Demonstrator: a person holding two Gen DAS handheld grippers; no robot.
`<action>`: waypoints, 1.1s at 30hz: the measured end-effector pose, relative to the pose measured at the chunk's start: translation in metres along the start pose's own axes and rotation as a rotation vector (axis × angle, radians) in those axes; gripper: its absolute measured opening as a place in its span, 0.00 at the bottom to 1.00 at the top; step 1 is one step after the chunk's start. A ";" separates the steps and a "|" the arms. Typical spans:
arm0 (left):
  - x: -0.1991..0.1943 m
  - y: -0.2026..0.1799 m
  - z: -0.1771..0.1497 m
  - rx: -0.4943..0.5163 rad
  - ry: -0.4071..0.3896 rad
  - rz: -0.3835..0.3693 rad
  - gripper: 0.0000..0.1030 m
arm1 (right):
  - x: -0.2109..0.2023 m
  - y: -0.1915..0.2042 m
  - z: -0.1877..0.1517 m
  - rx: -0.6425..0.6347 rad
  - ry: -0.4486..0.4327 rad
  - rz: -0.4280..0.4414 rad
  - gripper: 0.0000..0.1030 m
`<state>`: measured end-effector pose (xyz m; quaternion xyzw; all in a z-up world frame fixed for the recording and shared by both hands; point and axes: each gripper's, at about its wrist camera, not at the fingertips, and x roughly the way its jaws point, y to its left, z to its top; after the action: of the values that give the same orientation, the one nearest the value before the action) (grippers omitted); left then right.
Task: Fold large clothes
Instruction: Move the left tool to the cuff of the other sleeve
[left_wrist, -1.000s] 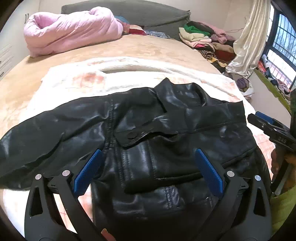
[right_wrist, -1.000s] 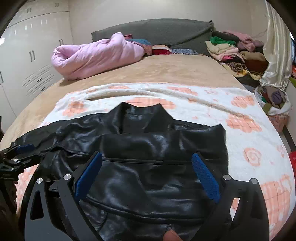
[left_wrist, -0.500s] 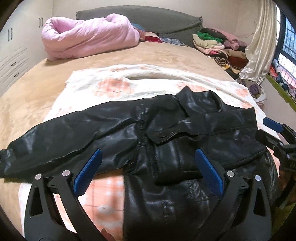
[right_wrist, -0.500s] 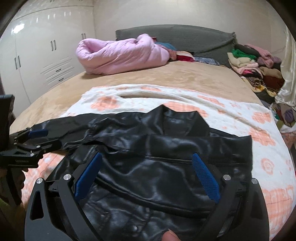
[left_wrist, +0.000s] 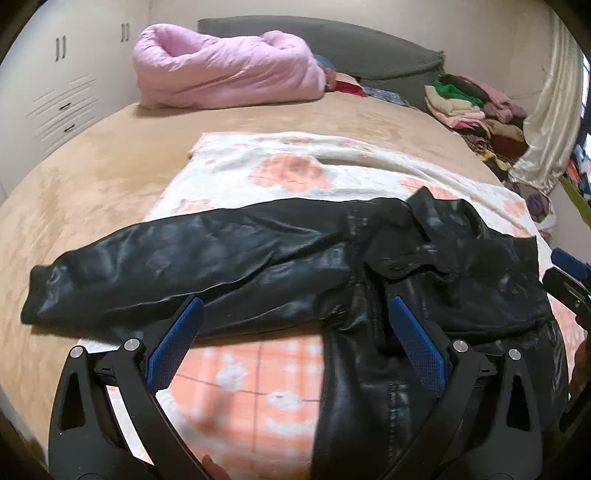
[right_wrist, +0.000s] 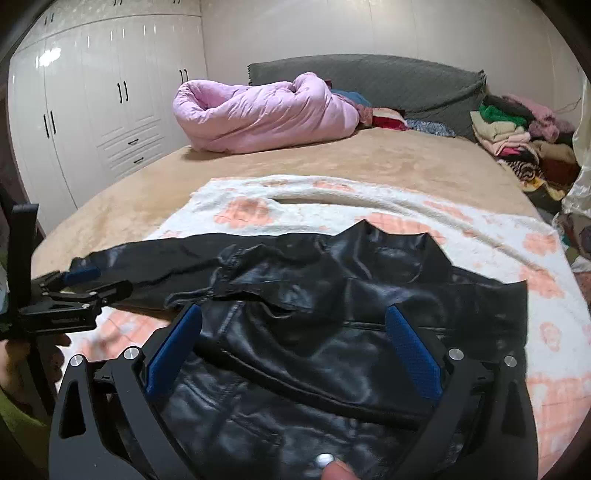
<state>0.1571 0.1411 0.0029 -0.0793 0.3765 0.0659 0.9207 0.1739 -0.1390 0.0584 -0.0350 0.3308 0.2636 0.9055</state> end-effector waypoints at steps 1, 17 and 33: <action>-0.001 0.003 0.000 -0.004 -0.002 0.012 0.91 | 0.001 0.003 0.000 0.002 0.004 0.002 0.96; -0.006 0.079 0.009 -0.189 -0.018 0.175 0.91 | 0.019 0.054 0.012 -0.036 0.037 0.025 0.96; -0.005 0.147 0.007 -0.398 -0.016 0.304 0.91 | 0.023 0.098 0.015 -0.052 0.003 0.080 0.96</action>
<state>0.1319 0.2866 -0.0026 -0.2007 0.3566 0.2772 0.8693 0.1486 -0.0413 0.0669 -0.0457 0.3265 0.3079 0.8925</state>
